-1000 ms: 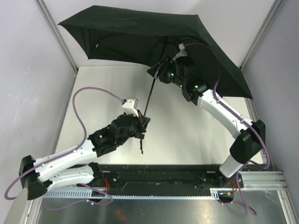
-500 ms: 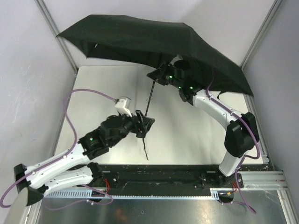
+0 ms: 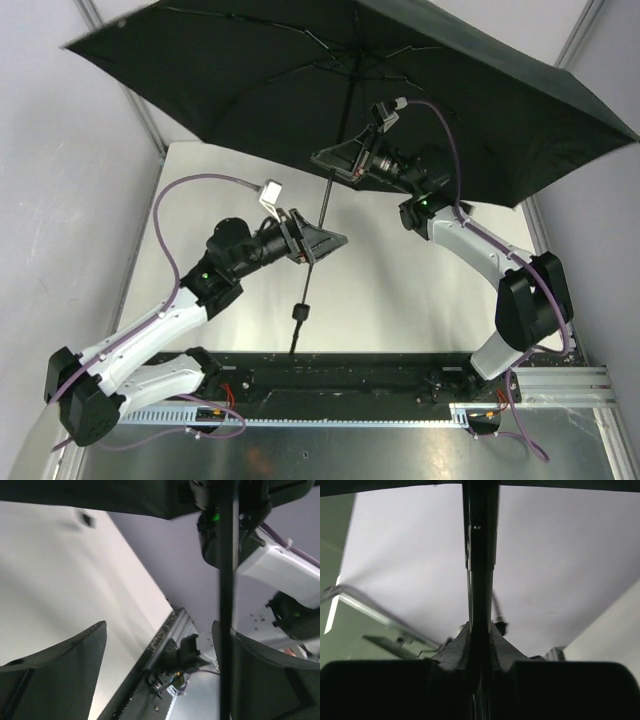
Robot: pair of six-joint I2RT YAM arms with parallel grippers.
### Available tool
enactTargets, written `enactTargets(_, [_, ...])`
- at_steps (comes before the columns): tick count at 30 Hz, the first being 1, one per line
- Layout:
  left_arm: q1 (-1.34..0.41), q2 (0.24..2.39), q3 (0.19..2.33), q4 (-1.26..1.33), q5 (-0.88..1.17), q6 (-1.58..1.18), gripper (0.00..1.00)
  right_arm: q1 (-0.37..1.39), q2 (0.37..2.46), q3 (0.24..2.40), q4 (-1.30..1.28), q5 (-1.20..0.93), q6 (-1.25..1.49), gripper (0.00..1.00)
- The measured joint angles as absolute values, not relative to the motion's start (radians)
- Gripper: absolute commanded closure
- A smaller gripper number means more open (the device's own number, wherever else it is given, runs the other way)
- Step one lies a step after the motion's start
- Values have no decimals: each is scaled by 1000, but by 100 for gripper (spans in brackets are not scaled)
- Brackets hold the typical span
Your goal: Put away the umbrella
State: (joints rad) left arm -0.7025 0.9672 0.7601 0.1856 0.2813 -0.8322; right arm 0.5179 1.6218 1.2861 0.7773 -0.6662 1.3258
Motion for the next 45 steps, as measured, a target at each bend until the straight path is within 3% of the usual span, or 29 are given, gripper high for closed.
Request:
enactTargets(5, [-714,994,761,310,423,-876,78,531,1593,1253,924,-718,1380,100])
enactTargets(7, [-725,989,761,336,428,-883,94,531,1592,1235,940,-723,1373,91])
enactTargets(14, [-795,984,722,288,292,-920,100,542,1522,1193,675,-624,1193,35])
enactTargets(16, [-823,984,704,276,250,-927,100,548,1489,1192,567,-568,1130,12])
enactTargets(18, [-839,982,688,274,229,-927,100,550,1464,1192,488,-516,1082,4])
enactTargets(28, [-847,973,663,276,184,-971,100,497,1454,1191,440,-380,1129,1])
enactTargets(33, [-847,976,661,317,208,-1037,100,477,1488,1191,493,-321,1256,11])
enactTargets(45, [-847,989,599,466,265,-1157,100,496,1573,1191,689,-60,1447,19])
